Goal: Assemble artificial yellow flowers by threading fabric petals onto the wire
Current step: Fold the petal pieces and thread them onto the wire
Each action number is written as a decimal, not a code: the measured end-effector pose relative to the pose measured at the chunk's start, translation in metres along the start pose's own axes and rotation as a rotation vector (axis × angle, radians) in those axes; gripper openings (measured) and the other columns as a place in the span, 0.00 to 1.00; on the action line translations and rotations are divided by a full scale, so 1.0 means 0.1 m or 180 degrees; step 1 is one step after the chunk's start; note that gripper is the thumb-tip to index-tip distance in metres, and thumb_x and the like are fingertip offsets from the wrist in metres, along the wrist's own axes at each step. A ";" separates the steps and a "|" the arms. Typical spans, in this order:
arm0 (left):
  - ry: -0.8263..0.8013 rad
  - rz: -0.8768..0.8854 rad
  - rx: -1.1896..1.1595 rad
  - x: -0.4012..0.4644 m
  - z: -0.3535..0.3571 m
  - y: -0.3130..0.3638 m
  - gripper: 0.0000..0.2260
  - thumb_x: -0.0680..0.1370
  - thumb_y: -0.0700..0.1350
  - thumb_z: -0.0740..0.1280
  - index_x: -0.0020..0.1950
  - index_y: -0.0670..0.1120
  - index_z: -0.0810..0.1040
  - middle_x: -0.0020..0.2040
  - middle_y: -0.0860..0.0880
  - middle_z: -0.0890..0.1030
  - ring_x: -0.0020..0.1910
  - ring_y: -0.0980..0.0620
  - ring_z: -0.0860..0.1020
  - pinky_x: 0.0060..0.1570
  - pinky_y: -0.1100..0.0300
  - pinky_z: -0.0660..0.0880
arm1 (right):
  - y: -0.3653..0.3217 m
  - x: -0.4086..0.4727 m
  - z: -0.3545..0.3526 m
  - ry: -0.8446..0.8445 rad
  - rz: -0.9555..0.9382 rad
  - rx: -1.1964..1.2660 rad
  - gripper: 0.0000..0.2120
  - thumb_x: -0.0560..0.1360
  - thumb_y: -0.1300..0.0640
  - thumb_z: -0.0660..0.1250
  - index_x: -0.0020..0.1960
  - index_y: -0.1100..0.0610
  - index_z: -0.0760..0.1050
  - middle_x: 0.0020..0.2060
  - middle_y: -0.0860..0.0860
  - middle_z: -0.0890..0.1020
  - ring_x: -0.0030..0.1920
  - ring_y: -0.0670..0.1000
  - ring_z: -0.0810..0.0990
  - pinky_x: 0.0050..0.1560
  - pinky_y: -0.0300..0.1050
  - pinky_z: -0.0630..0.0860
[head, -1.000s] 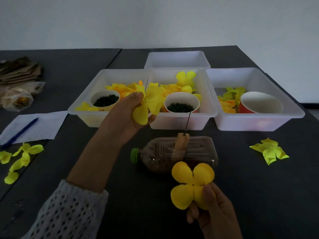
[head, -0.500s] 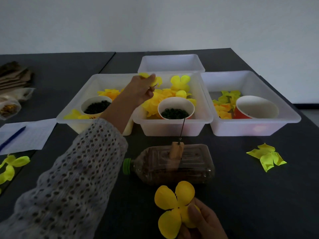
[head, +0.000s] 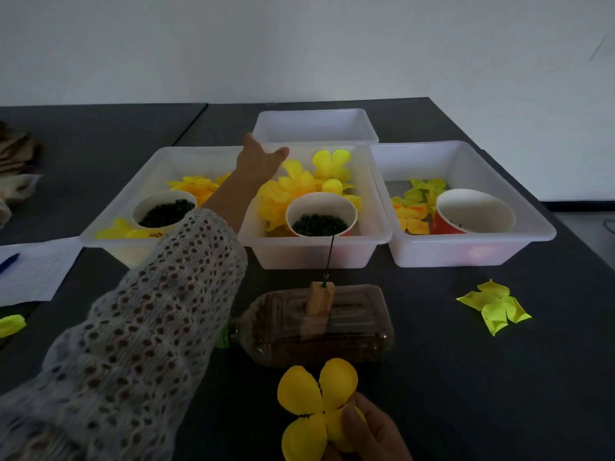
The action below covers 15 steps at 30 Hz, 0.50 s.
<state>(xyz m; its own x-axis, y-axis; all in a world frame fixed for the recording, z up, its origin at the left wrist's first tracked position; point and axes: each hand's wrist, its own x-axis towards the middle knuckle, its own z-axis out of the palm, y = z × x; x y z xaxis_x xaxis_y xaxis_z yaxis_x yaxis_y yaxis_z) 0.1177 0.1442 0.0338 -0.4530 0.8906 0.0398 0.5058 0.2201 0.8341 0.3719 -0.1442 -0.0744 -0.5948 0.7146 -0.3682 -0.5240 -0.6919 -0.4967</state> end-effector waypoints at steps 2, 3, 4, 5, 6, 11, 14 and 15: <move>0.0247 0.0179 0.0043 -0.10 -0.07 0.01 0.32 0.79 0.51 0.68 0.78 0.41 0.58 0.73 0.41 0.70 0.70 0.42 0.70 0.68 0.51 0.68 | -0.02 0.02 0.01 0.0158 0.0078 -0.0276 0.35 0.56 0.58 0.82 0.60 0.66 0.76 0.41 0.66 0.83 0.30 0.63 0.81 0.27 0.50 0.78; 0.0283 0.0271 -0.0095 -0.19 -0.12 0.02 0.28 0.79 0.49 0.67 0.76 0.42 0.62 0.69 0.42 0.73 0.68 0.42 0.73 0.67 0.50 0.70 | -0.02 0.01 0.03 0.0222 0.0110 -0.0385 0.40 0.51 0.57 0.84 0.60 0.64 0.76 0.38 0.66 0.81 0.27 0.61 0.79 0.27 0.50 0.76; 0.0256 0.0384 -0.0309 -0.30 -0.19 0.02 0.24 0.79 0.48 0.67 0.73 0.43 0.66 0.67 0.42 0.75 0.65 0.43 0.75 0.65 0.48 0.72 | -0.02 0.01 0.03 0.0222 0.0118 -0.0449 0.38 0.55 0.54 0.82 0.62 0.62 0.75 0.37 0.66 0.81 0.27 0.60 0.77 0.29 0.51 0.75; 0.0191 0.0513 -0.0538 -0.44 -0.25 0.03 0.20 0.79 0.46 0.67 0.70 0.44 0.69 0.64 0.43 0.77 0.63 0.44 0.77 0.64 0.47 0.74 | -0.01 0.00 0.05 0.0255 0.0112 -0.0480 0.31 0.63 0.56 0.77 0.64 0.60 0.73 0.37 0.65 0.81 0.27 0.59 0.77 0.31 0.51 0.75; 0.0111 0.0643 -0.0736 -0.59 -0.33 0.04 0.16 0.80 0.45 0.67 0.67 0.45 0.72 0.62 0.44 0.78 0.61 0.46 0.79 0.62 0.47 0.75 | 0.00 -0.01 0.04 0.0259 0.0080 -0.0436 0.25 0.68 0.58 0.71 0.64 0.58 0.72 0.38 0.65 0.82 0.28 0.59 0.77 0.31 0.52 0.76; -0.0269 0.1089 -0.1114 -1.47 -0.70 0.12 0.08 0.82 0.39 0.61 0.57 0.47 0.79 0.49 0.50 0.84 0.50 0.54 0.83 0.52 0.57 0.76 | 0.01 -0.06 0.06 0.0104 0.0160 -0.0452 0.20 0.68 0.60 0.73 0.59 0.61 0.77 0.39 0.64 0.82 0.33 0.59 0.81 0.37 0.53 0.81; -0.0476 0.1261 -0.0917 -1.93 -0.87 0.08 0.10 0.83 0.38 0.59 0.57 0.44 0.79 0.47 0.48 0.84 0.49 0.51 0.83 0.52 0.54 0.76 | 0.02 -0.07 0.06 0.0335 -0.0049 -0.0707 0.34 0.54 0.47 0.83 0.50 0.68 0.78 0.28 0.64 0.75 0.25 0.57 0.76 0.28 0.49 0.77; -0.0651 0.1324 -0.0800 -2.07 -0.91 0.05 0.09 0.83 0.39 0.59 0.57 0.44 0.79 0.47 0.47 0.84 0.49 0.51 0.82 0.52 0.53 0.76 | 0.03 -0.08 0.06 0.0380 -0.0133 -0.0741 0.40 0.47 0.43 0.85 0.47 0.69 0.78 0.25 0.62 0.72 0.22 0.56 0.73 0.24 0.46 0.73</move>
<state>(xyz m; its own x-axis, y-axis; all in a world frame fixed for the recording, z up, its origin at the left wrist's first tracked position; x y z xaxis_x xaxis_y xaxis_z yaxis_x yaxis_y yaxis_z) 0.1467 -0.0752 0.0796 -0.0863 0.9474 0.3084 0.4094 -0.2485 0.8779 0.3712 -0.1521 -0.0681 -0.4922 0.7587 -0.4268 -0.3839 -0.6292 -0.6758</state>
